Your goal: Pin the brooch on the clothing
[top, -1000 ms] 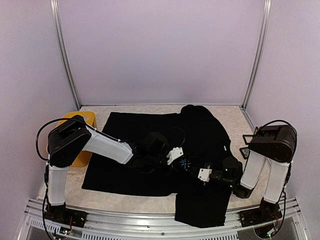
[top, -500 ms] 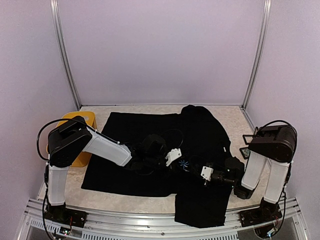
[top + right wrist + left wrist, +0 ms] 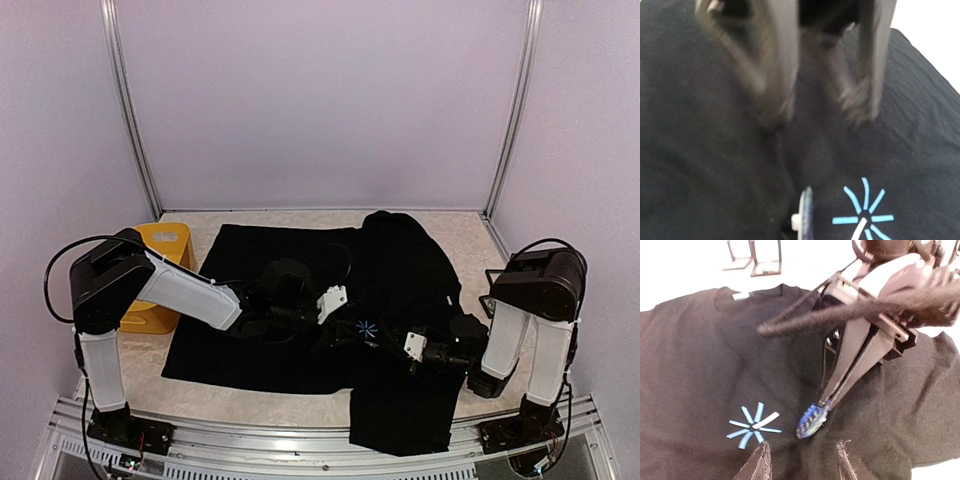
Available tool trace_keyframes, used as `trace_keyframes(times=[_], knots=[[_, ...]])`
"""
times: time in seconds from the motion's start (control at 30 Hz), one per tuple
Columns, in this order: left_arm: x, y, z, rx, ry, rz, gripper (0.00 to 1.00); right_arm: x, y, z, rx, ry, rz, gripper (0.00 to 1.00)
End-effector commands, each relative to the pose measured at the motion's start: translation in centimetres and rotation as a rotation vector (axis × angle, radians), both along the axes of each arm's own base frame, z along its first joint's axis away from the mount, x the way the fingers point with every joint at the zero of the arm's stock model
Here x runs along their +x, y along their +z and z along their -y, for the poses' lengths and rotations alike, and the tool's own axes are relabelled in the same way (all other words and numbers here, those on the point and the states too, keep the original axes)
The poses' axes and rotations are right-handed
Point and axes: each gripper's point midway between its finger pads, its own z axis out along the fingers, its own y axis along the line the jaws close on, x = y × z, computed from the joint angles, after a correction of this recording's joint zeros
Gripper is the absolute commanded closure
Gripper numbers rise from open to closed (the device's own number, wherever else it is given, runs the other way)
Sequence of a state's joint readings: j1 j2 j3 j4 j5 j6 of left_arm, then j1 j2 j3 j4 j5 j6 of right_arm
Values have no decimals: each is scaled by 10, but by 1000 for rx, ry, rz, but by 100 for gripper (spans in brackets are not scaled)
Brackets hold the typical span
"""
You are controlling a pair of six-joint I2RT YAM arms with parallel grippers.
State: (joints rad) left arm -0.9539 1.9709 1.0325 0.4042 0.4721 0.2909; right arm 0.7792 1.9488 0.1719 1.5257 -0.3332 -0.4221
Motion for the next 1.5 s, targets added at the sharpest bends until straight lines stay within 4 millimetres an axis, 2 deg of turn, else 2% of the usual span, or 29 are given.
trace_keyframes(times=[0.0,0.17,0.33,0.5,0.63,0.7,0.8,0.93,1.07,1.27,1.33,1.47], knots=[[-1,11,-6,-65,-54,97,60,0,15,-7,73,34,16,100],[-1,0,-3,-60,-74,148,62,1,19,-14,90,59,14,100],[-3,2,-4,-111,-87,165,66,0,20,-18,103,84,25,100],[-5,-16,-6,-71,-118,115,70,3,24,-20,113,88,30,100],[-12,-22,-8,-69,-159,75,70,2,23,-23,107,98,25,100],[-8,-23,-7,-67,-141,83,70,2,22,-23,105,103,26,100],[1,-21,-4,-68,-108,98,75,0,22,-24,102,116,23,100],[2,-21,-1,-70,-117,98,83,-1,23,-24,100,123,26,100],[4,-27,0,-53,-105,93,85,-2,22,-27,94,138,18,100],[-4,-29,2,-44,-128,79,91,-3,22,-27,97,145,12,100],[-5,-30,3,-36,-127,75,99,-4,22,-28,98,156,5,100],[-6,-25,2,-39,-122,62,100,-4,22,-26,97,144,-1,100]])
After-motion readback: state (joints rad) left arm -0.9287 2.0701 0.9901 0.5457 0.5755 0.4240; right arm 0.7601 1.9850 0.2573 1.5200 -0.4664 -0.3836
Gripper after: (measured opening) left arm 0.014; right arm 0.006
